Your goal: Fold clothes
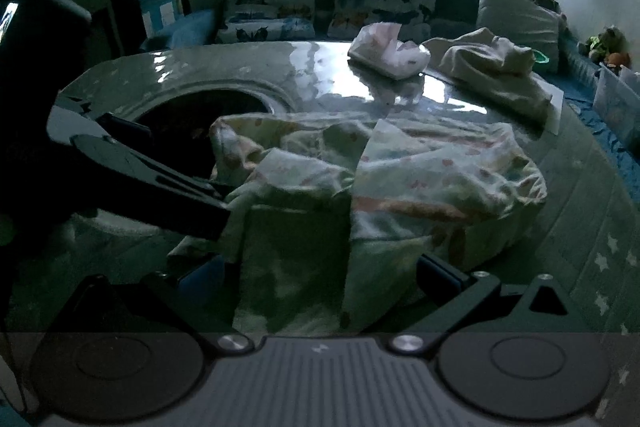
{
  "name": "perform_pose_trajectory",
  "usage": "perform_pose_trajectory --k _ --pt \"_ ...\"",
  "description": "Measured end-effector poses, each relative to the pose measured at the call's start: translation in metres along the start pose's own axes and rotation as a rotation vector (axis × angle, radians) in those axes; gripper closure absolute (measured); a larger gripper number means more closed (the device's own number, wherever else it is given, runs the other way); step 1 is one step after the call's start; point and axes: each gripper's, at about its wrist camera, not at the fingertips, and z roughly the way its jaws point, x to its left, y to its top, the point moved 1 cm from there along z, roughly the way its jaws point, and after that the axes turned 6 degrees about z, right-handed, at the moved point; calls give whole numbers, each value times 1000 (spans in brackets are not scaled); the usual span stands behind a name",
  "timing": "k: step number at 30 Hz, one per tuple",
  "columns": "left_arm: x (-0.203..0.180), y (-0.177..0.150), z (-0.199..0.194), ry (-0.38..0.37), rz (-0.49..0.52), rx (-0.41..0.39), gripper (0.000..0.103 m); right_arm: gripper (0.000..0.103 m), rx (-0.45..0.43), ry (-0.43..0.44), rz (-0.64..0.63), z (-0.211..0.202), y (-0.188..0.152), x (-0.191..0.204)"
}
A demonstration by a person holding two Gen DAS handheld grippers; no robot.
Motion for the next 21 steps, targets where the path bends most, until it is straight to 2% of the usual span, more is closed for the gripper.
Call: perform_pose_trajectory --k 9,12,14,16,21 --pt "22 28 -3 -48 -69 -74 0 1 -83 -21 14 1 28 -17" --pt "30 38 4 -64 -88 -83 2 4 -100 -28 5 9 41 -23" --pt "33 43 12 -82 -88 -81 5 7 -108 -32 2 16 50 -27" --pt "34 49 21 -97 -79 -68 15 10 -107 -33 3 23 57 -29" --pt "30 55 43 -163 -23 -25 23 18 -84 -43 -3 49 73 -36"
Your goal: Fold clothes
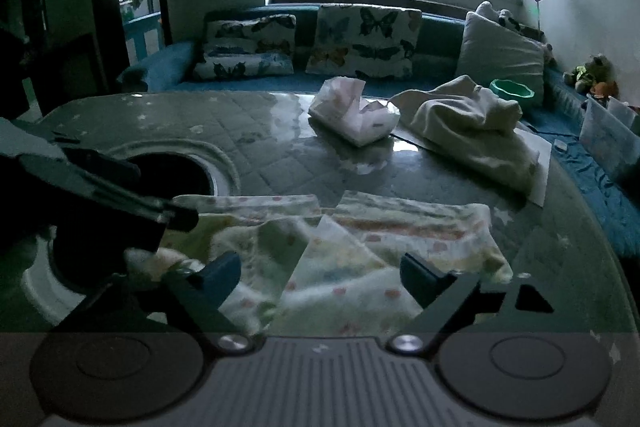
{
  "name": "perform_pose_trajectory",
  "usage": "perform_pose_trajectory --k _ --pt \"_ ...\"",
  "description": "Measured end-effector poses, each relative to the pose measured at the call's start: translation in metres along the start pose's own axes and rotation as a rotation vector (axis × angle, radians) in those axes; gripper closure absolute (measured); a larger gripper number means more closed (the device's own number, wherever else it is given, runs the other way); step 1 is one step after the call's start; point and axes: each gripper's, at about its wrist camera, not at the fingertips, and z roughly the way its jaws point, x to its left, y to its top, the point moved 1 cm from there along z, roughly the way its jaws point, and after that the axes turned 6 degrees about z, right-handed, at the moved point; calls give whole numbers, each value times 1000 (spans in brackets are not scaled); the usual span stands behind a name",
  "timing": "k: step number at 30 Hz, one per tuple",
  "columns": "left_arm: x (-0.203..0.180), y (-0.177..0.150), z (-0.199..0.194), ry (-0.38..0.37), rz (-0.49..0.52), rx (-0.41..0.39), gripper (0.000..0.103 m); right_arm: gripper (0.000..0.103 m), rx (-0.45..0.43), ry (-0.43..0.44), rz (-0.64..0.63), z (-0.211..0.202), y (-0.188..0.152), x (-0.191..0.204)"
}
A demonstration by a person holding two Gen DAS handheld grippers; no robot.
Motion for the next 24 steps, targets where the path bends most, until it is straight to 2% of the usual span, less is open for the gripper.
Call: perform_pose_trajectory --k 3,6,9,10,11,13,16,17,20,24 --pt "1 2 13 -23 10 32 27 22 18 -4 -5 17 6 -3" --pt "4 2 23 -54 11 57 39 27 39 -6 -18 32 9 -4" --pt "8 -1 27 -104 5 83 64 35 71 -7 -33 46 9 -4" --pt "9 -2 28 -119 4 90 74 41 80 -8 -34 49 8 -5" --pt "10 -3 28 -131 2 94 78 49 94 -7 -30 53 7 -7" --pt "12 -5 27 -148 -4 95 90 58 105 -9 -16 54 5 -10" --pt "14 -6 23 -161 -6 85 96 75 112 -12 11 51 2 -18" --pt "14 -6 21 -162 -6 80 97 87 109 -16 14 48 1 -19" --pt "14 -7 16 -165 -4 66 97 96 93 -34 12 39 -2 -22" --pt "12 -7 19 -156 -1 70 96 98 81 -60 0 29 -9 -24"
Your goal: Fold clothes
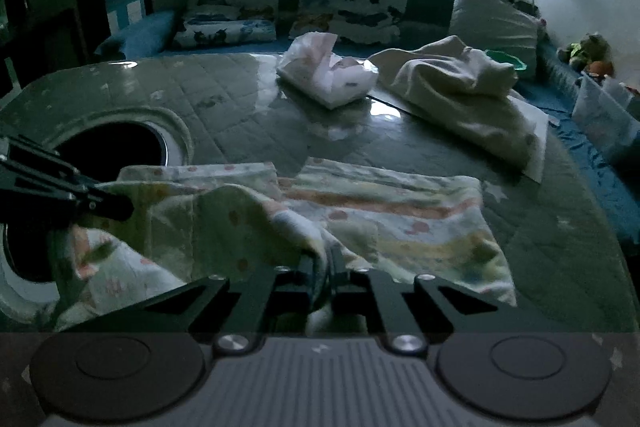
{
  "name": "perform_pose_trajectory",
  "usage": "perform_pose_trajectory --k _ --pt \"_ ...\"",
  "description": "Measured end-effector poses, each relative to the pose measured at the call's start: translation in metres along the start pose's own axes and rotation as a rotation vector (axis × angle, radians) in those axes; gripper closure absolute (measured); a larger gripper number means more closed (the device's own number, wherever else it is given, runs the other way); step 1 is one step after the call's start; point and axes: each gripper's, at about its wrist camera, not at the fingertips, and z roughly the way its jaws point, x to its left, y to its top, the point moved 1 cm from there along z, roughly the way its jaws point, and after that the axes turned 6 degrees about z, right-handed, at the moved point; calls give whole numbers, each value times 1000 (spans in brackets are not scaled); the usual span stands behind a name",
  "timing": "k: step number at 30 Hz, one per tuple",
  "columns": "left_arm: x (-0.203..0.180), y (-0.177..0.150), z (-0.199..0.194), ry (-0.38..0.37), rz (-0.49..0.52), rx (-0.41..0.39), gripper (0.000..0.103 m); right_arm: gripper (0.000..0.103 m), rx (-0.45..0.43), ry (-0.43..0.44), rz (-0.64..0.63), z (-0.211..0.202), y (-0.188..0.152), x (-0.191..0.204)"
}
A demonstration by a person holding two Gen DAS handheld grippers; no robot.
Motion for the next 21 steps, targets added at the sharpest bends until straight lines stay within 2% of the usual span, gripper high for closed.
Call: perform_pose_trajectory --k 7,15,21 --pt "3 -4 2 4 -24 2 99 100 -46 -49 -4 -23 -14 -11" --pt "2 -18 -49 24 -18 -105 100 100 -104 -123 43 -66 -36 -33" --pt "-1 -41 -92 56 -17 -169 101 100 -153 -188 94 -111 -64 -48"
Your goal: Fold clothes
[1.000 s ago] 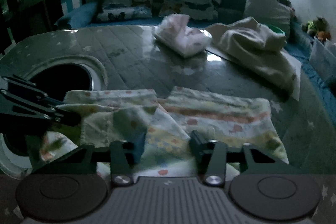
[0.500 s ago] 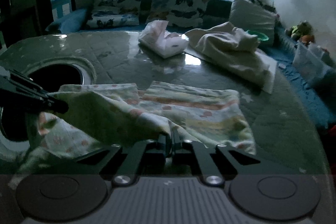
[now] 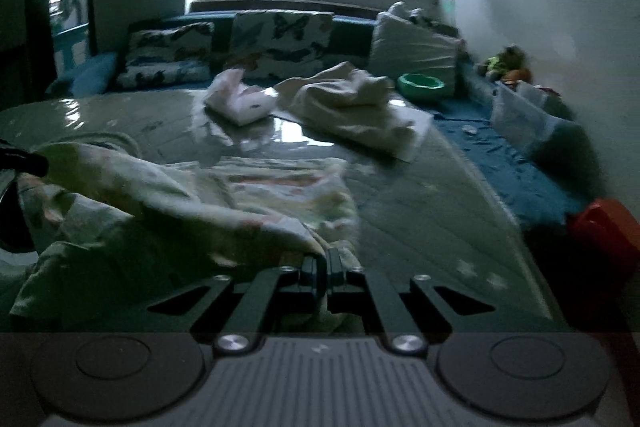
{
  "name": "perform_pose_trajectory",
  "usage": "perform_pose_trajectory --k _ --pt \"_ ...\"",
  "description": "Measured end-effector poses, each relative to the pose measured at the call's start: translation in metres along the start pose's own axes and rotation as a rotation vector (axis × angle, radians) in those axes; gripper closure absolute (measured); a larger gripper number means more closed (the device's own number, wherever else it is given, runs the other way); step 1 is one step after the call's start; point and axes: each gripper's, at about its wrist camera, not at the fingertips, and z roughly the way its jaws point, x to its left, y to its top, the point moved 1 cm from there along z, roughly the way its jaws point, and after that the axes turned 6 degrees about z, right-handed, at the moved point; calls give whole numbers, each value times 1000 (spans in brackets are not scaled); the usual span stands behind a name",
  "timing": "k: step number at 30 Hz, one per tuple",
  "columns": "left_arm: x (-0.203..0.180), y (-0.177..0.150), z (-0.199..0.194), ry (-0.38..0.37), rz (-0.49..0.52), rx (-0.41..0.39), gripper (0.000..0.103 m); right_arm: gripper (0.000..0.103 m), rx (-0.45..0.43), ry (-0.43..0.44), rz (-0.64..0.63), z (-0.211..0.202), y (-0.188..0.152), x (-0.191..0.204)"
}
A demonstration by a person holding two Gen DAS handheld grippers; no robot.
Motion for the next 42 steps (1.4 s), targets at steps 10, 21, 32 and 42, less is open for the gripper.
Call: perform_pose_trajectory --k 10,21,32,42 --pt "-2 -51 -67 8 -16 -42 103 100 -19 -89 68 -49 -34 -33" --pt "19 -102 -81 59 -66 67 98 95 126 -161 150 -51 -67 -63" --pt "-16 -47 -51 -17 -16 -20 51 50 104 -162 155 -71 -70 -67" --pt "-40 -12 19 -42 48 58 35 29 25 -223 156 -90 -60 -81"
